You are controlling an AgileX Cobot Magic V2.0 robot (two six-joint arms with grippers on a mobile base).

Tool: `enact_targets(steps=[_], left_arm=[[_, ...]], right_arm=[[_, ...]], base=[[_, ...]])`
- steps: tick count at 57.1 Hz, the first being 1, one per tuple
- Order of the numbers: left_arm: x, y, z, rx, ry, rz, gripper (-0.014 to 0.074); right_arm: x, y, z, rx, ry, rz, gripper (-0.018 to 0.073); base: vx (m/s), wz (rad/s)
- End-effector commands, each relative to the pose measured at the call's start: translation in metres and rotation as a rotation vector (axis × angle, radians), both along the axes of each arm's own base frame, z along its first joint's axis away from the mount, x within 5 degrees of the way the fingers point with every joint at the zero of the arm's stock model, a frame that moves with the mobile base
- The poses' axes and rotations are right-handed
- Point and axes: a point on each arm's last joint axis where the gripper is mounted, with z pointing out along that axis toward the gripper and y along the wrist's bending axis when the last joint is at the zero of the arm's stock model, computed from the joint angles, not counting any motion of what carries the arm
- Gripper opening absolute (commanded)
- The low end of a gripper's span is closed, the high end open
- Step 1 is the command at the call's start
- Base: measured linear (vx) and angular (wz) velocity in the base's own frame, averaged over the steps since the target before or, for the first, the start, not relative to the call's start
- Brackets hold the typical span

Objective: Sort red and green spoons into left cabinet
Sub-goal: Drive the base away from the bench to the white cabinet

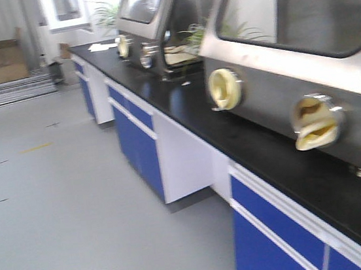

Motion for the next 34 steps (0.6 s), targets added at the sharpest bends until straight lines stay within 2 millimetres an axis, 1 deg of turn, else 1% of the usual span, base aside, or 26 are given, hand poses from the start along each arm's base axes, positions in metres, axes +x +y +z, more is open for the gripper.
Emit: enact_targets(steps=[1, 15, 34], left_arm=[[0.0007, 0.0015, 0.0152, -0.020, -0.090, 0.018, -0.0003], [0.0007, 0.0015, 0.0152, -0.020, -0.090, 0.018, -0.0003], [0.0007, 0.0015, 0.0152, -0.020, -0.090, 0.018, -0.0003]], right_arm=[[0.0006, -0.0010, 0.0168, 0.023, -0.102, -0.013, -0.0004], [0.0006, -0.0010, 0.0168, 0.023, -0.102, -0.013, -0.0004], [0.0006, -0.0010, 0.0168, 0.023, -0.102, -0.013, -0.0004]], base=[[0.07, 0.57], [0.13, 0.54], [0.21, 0.48]])
